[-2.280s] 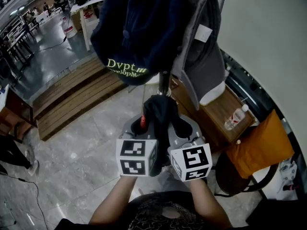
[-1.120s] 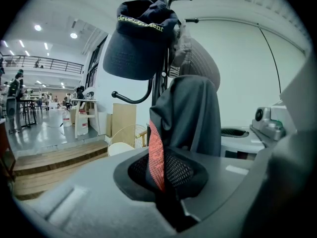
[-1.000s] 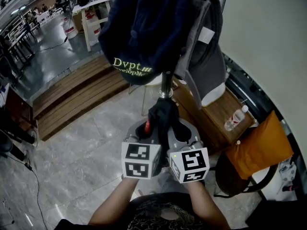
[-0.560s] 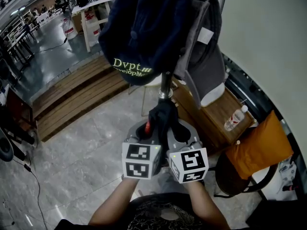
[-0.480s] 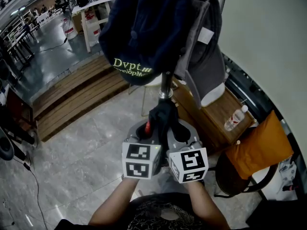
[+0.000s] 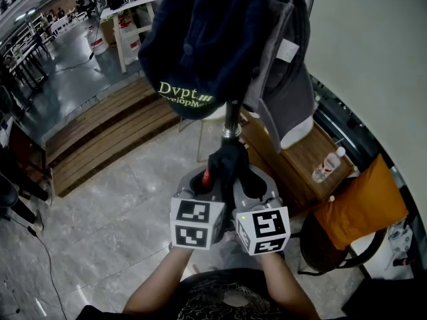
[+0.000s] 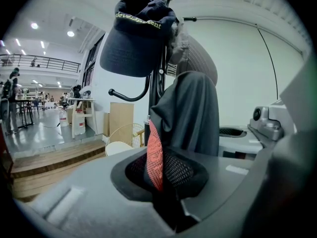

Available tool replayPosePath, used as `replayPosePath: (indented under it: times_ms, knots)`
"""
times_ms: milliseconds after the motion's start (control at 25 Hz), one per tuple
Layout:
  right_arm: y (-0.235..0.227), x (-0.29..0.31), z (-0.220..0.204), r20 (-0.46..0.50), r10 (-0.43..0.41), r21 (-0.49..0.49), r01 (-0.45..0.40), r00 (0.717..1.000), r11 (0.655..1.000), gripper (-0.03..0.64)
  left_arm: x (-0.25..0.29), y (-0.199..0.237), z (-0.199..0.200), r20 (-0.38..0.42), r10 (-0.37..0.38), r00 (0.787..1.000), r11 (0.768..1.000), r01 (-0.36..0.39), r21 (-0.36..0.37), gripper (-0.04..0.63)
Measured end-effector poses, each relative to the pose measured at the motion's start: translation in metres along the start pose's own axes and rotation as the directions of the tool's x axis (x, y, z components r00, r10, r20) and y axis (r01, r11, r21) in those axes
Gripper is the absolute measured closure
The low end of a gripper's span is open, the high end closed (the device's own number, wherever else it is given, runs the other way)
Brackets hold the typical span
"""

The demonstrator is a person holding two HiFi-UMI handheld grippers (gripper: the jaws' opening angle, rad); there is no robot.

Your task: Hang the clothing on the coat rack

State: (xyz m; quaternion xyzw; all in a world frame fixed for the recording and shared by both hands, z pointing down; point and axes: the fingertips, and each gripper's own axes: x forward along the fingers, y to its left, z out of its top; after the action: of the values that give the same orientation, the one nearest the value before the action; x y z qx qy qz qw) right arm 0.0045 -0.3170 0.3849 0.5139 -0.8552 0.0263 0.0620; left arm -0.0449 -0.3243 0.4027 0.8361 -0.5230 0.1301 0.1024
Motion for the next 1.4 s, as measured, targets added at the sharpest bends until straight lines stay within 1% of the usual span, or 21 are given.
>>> replayPosePath:
  times_ms: [680,1000,1400]
  knots:
    - [-0.002,-0.003,-0.004,-0.014,-0.016,-0.004,0.016,1.000,1.000,0.557,-0.001,-0.003,-0.003,-0.007,0.007,1.000,1.000,-0.007,0.023,0.560]
    - [-0.002,-0.004,-0.005,-0.022,-0.025,-0.007,0.025,0.999,1.000,0.549,-0.003,0.001,-0.004,-0.010,0.030,0.999,0.999,-0.030,0.036,0.523]
    - [-0.004,-0.010,-0.007,-0.032,-0.045,-0.013,0.045,0.998,0.999,0.548,-0.007,-0.001,-0.005,-0.019,0.029,0.999,0.999,-0.028,0.043,0.515]
